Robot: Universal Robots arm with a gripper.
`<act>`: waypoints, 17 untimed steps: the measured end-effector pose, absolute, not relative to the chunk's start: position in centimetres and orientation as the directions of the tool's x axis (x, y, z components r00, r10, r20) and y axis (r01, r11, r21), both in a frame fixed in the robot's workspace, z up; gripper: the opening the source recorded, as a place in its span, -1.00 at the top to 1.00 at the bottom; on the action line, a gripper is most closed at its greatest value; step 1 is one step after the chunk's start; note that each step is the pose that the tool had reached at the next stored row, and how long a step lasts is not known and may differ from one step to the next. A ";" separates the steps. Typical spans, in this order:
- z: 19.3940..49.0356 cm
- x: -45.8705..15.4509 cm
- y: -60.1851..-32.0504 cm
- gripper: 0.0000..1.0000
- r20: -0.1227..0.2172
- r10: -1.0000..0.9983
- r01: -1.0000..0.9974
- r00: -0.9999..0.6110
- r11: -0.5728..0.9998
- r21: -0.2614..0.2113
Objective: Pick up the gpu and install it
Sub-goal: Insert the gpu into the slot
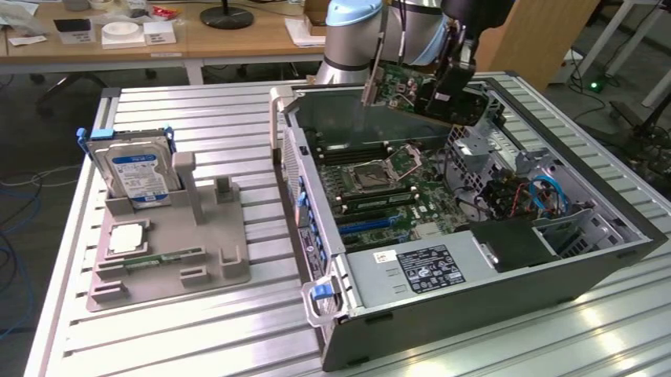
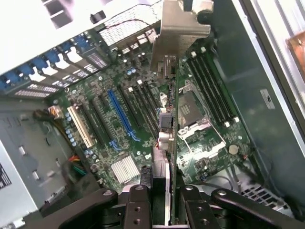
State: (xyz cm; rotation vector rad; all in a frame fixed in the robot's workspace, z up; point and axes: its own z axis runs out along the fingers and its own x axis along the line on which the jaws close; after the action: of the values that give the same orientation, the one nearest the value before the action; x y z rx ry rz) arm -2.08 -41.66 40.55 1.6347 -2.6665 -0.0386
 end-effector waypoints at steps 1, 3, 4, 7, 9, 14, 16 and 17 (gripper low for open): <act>40.5 -2.1 -41.7 0.45 -0.001 -0.898 -0.898 -0.440 0.439 0.028; 40.6 -2.1 -41.7 0.45 -0.001 -0.912 -0.911 -0.411 0.411 0.028; 40.6 -2.1 -41.7 0.45 -0.001 -0.918 -0.918 -0.397 0.396 0.028; 40.6 -2.1 -41.7 0.45 -0.001 -0.936 -0.936 -0.352 0.352 0.028; 40.6 -2.1 -41.7 0.45 -0.001 -0.946 -0.946 -0.323 0.323 0.028; 40.5 -2.1 -41.7 0.45 -0.002 -0.969 -0.968 -0.248 0.248 0.027; 40.5 -2.1 -41.7 0.45 -0.002 -0.976 -0.976 -0.218 0.218 0.025; 40.5 -2.1 -41.7 0.45 -0.003 -0.979 -0.978 -0.206 0.206 0.024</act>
State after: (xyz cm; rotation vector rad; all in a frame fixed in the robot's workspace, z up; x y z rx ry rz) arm -2.08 -41.65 40.49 1.9711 -2.4294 -0.0314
